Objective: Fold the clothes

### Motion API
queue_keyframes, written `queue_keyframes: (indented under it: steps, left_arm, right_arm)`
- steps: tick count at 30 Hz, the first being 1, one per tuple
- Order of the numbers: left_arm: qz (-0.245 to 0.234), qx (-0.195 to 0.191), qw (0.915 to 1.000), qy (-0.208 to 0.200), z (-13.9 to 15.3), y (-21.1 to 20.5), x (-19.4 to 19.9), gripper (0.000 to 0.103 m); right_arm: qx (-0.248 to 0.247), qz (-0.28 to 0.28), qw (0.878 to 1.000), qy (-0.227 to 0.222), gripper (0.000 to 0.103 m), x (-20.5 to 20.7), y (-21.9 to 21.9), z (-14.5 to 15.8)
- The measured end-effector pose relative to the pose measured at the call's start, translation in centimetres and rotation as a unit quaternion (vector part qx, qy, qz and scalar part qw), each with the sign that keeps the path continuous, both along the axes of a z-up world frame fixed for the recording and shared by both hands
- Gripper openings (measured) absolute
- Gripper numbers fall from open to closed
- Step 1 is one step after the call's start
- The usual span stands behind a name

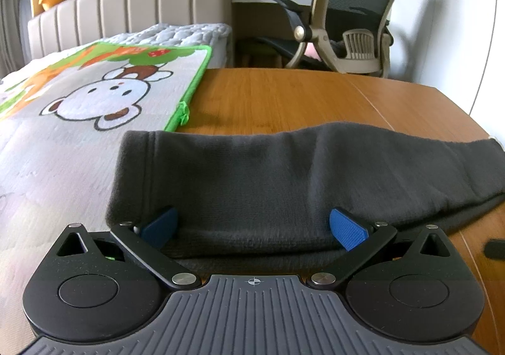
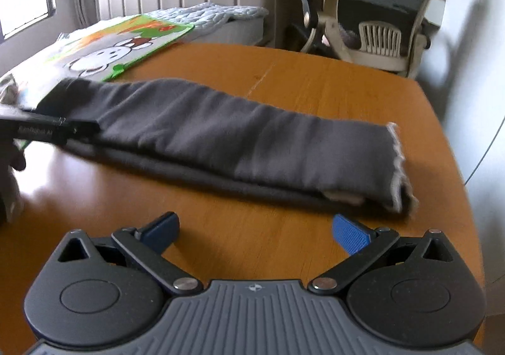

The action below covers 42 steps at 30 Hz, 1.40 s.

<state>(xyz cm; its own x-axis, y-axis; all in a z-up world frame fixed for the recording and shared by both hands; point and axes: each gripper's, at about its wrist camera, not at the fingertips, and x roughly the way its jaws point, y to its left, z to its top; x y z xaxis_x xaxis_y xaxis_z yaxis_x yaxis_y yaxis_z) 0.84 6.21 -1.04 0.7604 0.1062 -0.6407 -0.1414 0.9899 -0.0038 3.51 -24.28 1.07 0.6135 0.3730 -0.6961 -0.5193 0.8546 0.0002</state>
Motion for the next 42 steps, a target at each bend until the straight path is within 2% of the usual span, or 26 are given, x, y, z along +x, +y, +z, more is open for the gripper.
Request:
queue_keyframes:
  steps: [4,23,42]
  left_arm:
    - [0.000,0.000,1.0000,0.000,0.0,0.2,0.2,0.103]
    - [0.005,0.010,0.9999,0.003,0.1,-0.2,0.5,0.103]
    - [0.001,-0.010,0.9999,-0.006,0.1,0.3,0.1,0.103]
  right_arm:
    - [0.018,0.003,0.999,-0.032,0.103,2.7,2.3,-0.8]
    - [0.020,0.000,0.999,-0.031,0.103,3.4,2.1,-0.7]
    - [0.019,0.000,0.999,-0.031,0.103,3.3,2.1,-0.7]
